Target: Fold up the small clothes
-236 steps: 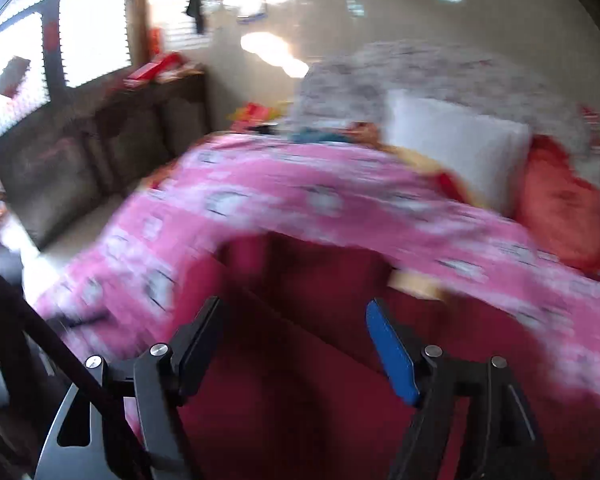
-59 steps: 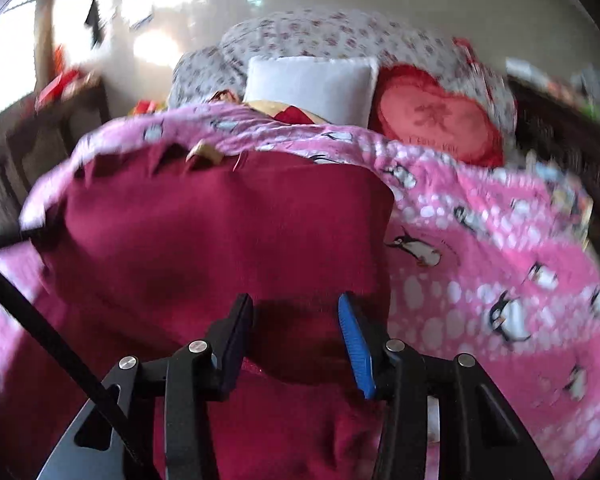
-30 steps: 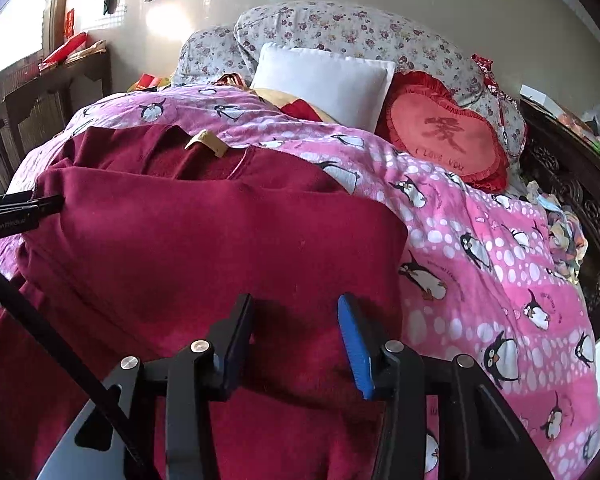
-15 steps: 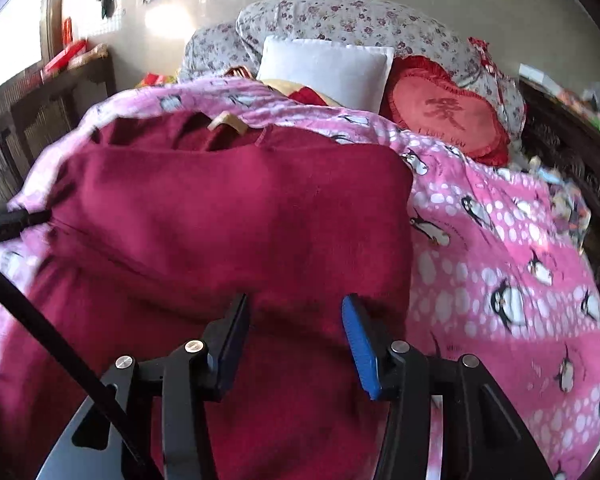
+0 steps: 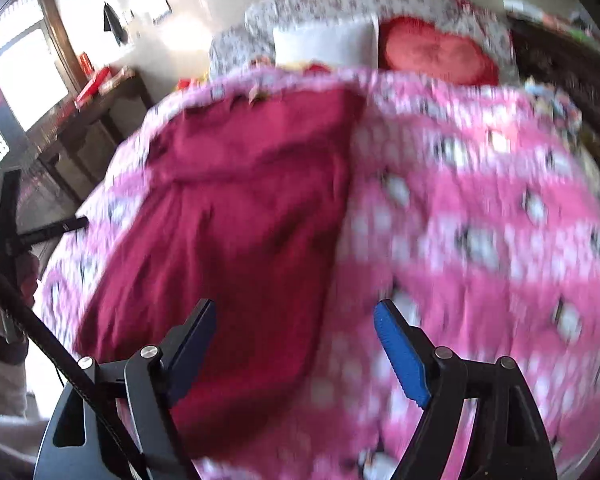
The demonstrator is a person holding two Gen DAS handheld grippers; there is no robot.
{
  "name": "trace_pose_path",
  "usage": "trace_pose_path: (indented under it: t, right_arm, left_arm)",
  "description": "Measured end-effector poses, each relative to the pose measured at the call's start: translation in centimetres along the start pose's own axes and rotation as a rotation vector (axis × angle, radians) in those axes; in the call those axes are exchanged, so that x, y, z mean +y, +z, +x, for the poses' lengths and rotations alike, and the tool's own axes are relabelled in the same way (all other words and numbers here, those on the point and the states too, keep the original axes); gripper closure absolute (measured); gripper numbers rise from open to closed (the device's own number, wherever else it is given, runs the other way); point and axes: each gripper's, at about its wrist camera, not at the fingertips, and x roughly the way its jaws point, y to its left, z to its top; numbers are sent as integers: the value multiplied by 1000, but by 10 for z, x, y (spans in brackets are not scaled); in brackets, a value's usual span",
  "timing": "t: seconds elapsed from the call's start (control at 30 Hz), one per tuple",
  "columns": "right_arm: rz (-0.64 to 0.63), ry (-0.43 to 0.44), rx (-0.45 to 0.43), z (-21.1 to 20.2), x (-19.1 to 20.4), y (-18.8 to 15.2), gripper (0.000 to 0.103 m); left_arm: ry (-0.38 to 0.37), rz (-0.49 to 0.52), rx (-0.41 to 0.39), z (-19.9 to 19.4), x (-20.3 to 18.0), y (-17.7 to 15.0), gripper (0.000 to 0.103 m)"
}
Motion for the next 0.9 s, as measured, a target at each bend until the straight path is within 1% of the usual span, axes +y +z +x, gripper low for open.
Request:
trace_pose_path:
  t: [0.07,0.1,0.17,0.23,0.27,0.3,0.37,0.4,0.43,0.47,0.53,0.57,0.6,0.63,0.73,0.8,0.83,0.87,0.9]
  right_arm:
    - [32,22,34,9,-4,-25,18]
    - [56,39,39,12,-7,-31,18]
    - [121,99,38,17,-11,-42,18]
    - [158,166,42,23,-7,-46,17]
    - [161,171,53,27,-3,-47,16]
    - [150,151,90,34,4,-48,16]
    - [117,130,129,41,16,-53,16]
    - [106,163,140,41,22,-58,16]
    - [108,203,136,38,24,-61,23]
    - [103,244,111,33,28,-66,29]
    - [58,303,100,31,40,-73,75]
    - [38,298,97,32,46,-76,83]
    - [23,278,89,32,49,-78,86]
    - [9,255,78,30,52,-79,87]
    - [-4,233,42,9,48,-79,87]
    - [9,183,15,-7,36,-80,87]
    - [21,142,14,-9,28,-81,87]
    - [39,125,18,-8,25,-79,87]
    - [86,131,26,-8,13,-81,87]
  left_arm:
    - [2,-11,36,4,4,-22,17]
    - [18,-14,48,6,6,-33,16]
    - [49,-5,61,6,8,-51,16]
    - [40,-19,74,8,12,-61,16]
    - [26,-31,86,10,14,-65,16]
    - [10,-44,96,11,14,-68,16]
    - [-6,-64,99,13,16,-73,17]
    - [-11,-68,101,13,15,-75,17]
    - [-18,-70,105,14,15,-78,17]
    - [-24,-70,111,15,15,-79,17]
    - [-30,-72,124,18,15,-82,17]
    - [-29,-75,128,21,14,-82,17]
    - [-26,-80,133,23,13,-83,17]
    - [-23,-84,135,24,12,-83,17]
    - [-39,-68,130,19,9,-87,16]
    - [-49,-53,131,16,7,-91,16]
    - [-48,-49,134,15,6,-92,16]
    - [-45,-48,136,15,6,-93,16]
    - [-42,-46,140,15,5,-95,16]
